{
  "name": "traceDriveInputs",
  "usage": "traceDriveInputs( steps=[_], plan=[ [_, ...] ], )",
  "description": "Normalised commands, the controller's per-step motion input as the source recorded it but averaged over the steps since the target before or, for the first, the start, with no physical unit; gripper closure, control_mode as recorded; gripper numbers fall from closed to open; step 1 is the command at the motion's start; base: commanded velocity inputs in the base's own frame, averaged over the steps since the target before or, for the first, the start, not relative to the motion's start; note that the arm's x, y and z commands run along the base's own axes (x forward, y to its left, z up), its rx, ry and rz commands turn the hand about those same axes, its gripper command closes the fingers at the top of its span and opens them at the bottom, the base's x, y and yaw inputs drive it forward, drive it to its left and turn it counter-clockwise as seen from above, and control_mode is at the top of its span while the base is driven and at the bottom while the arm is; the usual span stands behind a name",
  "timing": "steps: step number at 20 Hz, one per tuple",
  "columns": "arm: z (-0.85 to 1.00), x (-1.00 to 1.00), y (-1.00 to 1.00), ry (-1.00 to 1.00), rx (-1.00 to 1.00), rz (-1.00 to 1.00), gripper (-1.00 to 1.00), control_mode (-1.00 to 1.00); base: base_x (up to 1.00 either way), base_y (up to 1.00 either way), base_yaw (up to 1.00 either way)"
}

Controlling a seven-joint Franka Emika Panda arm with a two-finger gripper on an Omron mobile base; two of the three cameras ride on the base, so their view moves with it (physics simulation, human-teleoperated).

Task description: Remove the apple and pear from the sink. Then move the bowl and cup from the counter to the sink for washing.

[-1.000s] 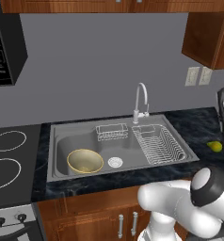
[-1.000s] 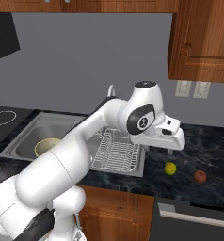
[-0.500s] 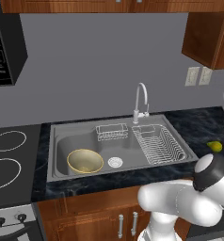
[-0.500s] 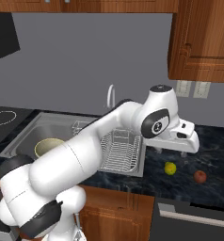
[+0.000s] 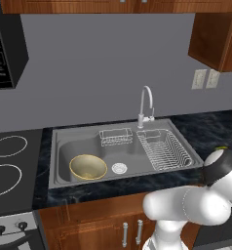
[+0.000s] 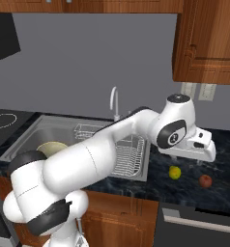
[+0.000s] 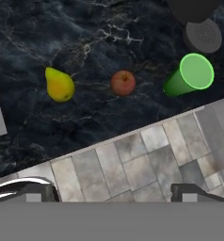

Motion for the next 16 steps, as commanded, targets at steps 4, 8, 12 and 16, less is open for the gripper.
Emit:
traceDriveInputs(
  steps=[4,8,12,16],
  plan=[
    [-0.14,0.15,-0.3,-0.01,0.0,0.0,-1.0,-1.0,0.0,0.0,0.0],
    [-0.07,0.09,-0.33,-0.01,0.0,0.0,-1.0,-1.0,0.0,0.0,0.0],
    [-0.11,0.02,-0.31,-0.06,0.0,0.0,-1.0,-1.0,0.0,0.0,0.0],
    [-0.12,0.03,-0.3,-0.02,0.0,0.01,-1.0,-1.0,0.0,0.0,0.0]
  ],
)
